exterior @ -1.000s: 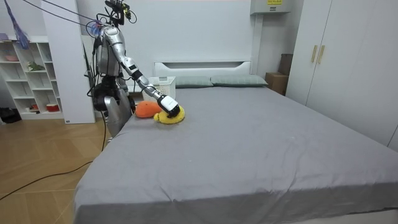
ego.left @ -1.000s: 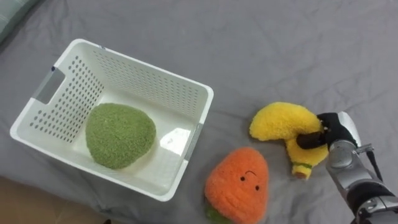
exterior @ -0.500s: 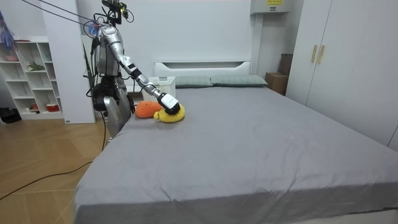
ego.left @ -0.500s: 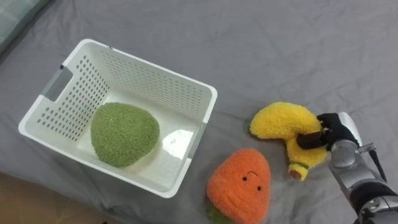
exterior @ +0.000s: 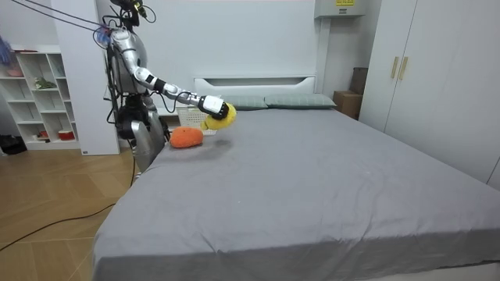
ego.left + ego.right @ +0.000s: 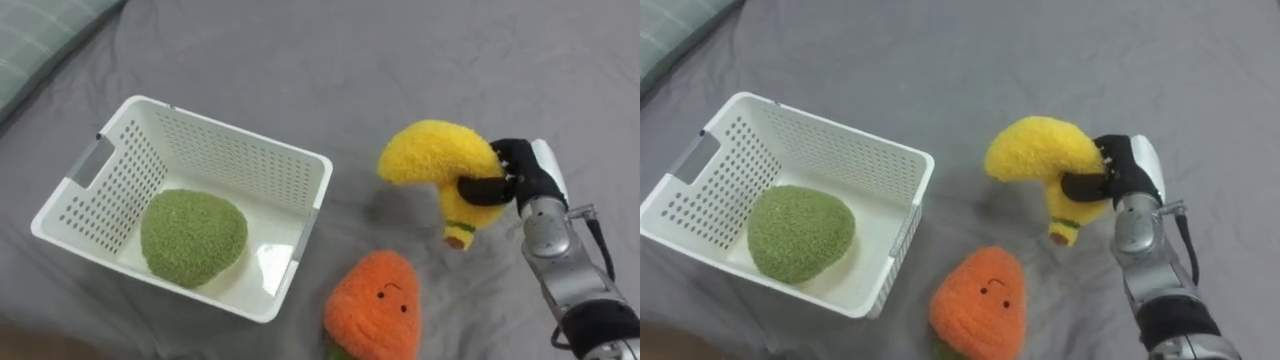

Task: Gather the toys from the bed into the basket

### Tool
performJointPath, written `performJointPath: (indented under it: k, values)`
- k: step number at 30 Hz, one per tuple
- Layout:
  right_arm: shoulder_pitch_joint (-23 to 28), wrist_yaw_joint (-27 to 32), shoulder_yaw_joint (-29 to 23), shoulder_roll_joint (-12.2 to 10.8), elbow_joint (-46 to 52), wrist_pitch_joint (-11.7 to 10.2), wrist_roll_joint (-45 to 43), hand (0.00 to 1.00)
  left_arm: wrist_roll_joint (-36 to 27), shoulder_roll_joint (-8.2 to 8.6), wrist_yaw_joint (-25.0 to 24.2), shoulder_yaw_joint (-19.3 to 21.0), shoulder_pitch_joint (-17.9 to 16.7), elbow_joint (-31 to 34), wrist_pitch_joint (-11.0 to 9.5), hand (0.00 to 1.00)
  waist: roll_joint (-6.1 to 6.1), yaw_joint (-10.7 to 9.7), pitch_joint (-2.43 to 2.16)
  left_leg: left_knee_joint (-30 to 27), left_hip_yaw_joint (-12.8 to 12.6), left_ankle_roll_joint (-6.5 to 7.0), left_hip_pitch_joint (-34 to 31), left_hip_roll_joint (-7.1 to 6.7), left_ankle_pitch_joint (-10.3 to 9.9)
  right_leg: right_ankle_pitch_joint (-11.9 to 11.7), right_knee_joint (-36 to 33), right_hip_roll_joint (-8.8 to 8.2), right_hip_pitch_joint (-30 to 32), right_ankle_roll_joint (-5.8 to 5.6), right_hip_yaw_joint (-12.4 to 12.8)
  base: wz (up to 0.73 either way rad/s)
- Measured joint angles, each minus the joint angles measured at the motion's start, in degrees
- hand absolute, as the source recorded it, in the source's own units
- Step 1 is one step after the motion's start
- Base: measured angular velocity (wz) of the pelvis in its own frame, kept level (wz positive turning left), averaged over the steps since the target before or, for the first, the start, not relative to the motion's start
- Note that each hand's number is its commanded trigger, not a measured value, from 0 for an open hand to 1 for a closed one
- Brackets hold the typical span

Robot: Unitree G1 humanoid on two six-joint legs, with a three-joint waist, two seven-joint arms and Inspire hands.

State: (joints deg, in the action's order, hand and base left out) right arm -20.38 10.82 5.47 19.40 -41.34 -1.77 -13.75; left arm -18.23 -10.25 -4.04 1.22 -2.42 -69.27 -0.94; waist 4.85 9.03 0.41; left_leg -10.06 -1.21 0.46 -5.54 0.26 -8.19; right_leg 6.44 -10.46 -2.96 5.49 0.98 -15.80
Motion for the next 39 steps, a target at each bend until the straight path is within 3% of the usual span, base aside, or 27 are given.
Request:
performJointPath:
  k: [4, 8, 13, 21, 29, 39]
  values:
    - [3.2, -1.1, -0.1, 0.0, 9.5, -0.1, -0.1, 1.0, 0.3, 0.38, 0.1, 1.0, -1.9, 1.5, 0.0, 0.0, -0.09, -1.1, -0.31, 0.6, -0.6, 0.01, 2.2, -0.01, 0.0, 0.0, 0.3, 0.08, -1.7, -0.06, 0.7, -0.09]
    - [4.0, -1.6, -0.2, 0.0, 11.8, -0.1, 0.0, 1.0, 0.4, 0.79, 0.1, 2.1, -2.8, 2.5, 0.0, 0.0, -0.39, -1.3, -0.77, 1.3, -1.0, 0.05, 4.4, 0.0, 0.0, 0.2, 0.9, 0.26, -3.6, -0.29, 1.5, -0.05]
    - [5.9, -1.6, -0.5, -0.8, 14.4, -0.1, -0.3, 1.0, 0.4, 0.79, 0.1, 2.1, -3.6, 4.1, 0.0, 0.0, -0.42, -1.3, -0.78, 1.5, -1.2, 0.06, 5.4, 0.0, -0.1, 0.3, 0.9, 0.3, -4.6, -0.37, 1.7, -0.01]
    - [6.0, -1.6, -0.4, -2.1, 15.9, -0.1, -0.1, 1.0, 0.2, 0.84, 0.1, 2.1, -4.0, 4.2, 0.0, 0.0, -0.48, -1.3, -0.45, 2.1, -1.1, 0.07, 6.7, -0.01, -0.1, 0.4, 1.3, 0.34, -5.7, -0.46, 1.7, 0.0]
    - [6.0, -1.5, -0.1, -2.4, 26.7, 0.0, -0.1, 1.0, 0.4, 0.98, 0.2, 2.0, -4.8, 4.1, 0.0, 0.0, -0.64, -1.2, 0.05, 2.7, -1.0, 0.15, 7.6, -0.02, -0.3, 0.6, 1.8, 0.4, -6.6, -0.69, 1.6, 0.0]
    - [7.4, -2.4, 0.1, -4.2, 33.3, 0.1, -0.2, 1.0, 0.4, 1.83, 1.4, 1.9, -4.9, 4.1, -0.1, 0.0, -0.78, -1.1, 0.17, 2.6, -0.7, 0.22, 7.2, -0.14, -0.6, 0.7, 1.8, 0.35, -6.7, -0.87, 1.3, 0.01]
